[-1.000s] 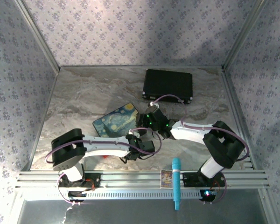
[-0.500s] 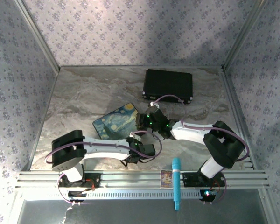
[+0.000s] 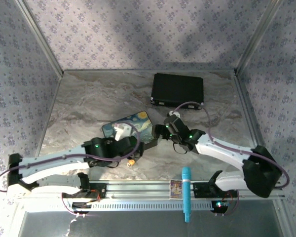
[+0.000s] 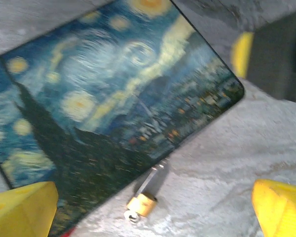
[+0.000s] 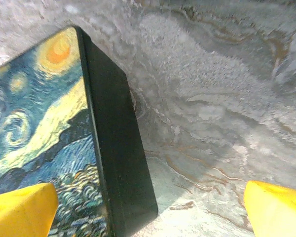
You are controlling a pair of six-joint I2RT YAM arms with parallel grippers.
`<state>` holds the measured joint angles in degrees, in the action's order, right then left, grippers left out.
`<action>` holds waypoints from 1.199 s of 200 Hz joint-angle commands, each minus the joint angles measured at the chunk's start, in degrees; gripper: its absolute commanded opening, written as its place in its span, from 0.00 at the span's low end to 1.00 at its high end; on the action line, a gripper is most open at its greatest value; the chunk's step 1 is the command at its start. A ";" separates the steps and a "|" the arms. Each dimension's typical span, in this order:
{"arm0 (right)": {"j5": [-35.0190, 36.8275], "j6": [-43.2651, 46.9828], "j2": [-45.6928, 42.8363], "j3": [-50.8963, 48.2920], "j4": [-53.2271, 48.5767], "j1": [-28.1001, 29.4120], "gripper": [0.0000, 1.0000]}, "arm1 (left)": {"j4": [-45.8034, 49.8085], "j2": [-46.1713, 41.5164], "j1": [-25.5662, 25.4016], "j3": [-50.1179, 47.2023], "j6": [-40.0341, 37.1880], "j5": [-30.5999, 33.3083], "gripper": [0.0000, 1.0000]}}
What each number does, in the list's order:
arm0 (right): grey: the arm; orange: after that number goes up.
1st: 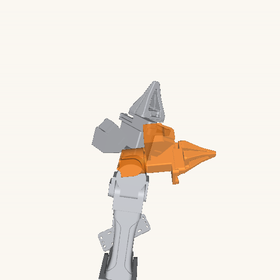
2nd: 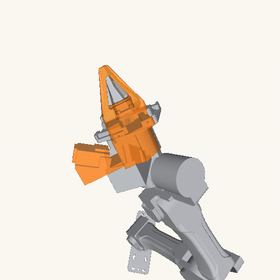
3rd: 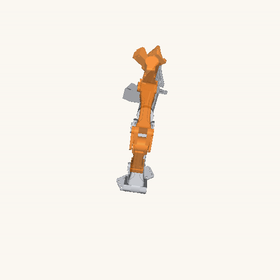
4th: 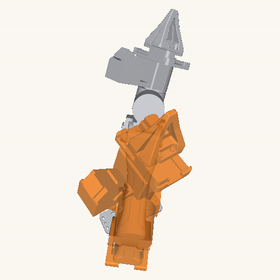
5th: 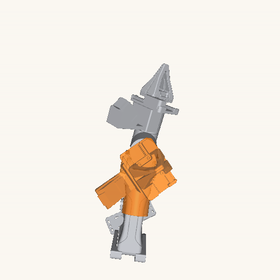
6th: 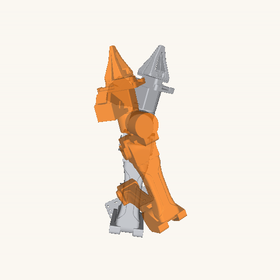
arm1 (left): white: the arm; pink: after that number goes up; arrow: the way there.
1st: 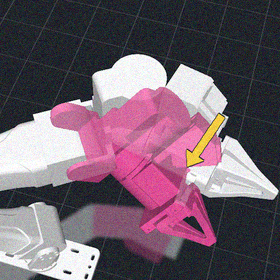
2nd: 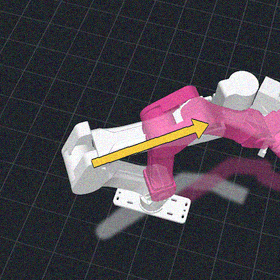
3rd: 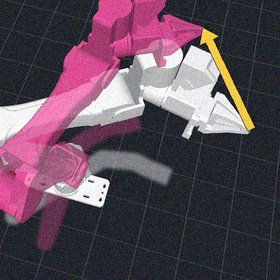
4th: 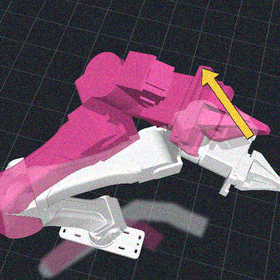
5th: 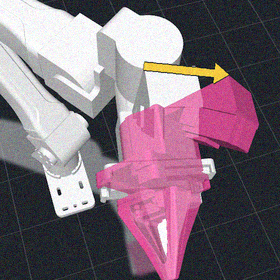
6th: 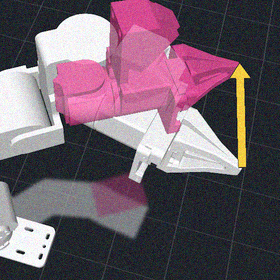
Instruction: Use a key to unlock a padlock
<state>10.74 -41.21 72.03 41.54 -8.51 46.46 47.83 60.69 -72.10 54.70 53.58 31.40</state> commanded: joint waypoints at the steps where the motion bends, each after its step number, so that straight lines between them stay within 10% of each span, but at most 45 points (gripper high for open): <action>1: 0.34 1.19 -4.10 -1.66 -5.13 0.64 0.98 | 2.27 -2.70 3.04 -3.27 -4.08 0.80 1.00; 80: 7.08 -3.61 8.91 2.18 0.69 25.77 0.90 | 0.44 -15.28 15.37 -12.47 -5.20 -6.39 1.00; 240: 4.84 -8.54 30.89 10.32 8.00 29.29 0.51 | -2.82 -16.94 15.76 -17.17 -2.24 -10.43 1.00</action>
<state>15.68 -48.64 100.79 51.18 0.05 75.31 45.98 43.62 -56.62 37.04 50.87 21.17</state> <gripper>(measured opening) 0.534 0.995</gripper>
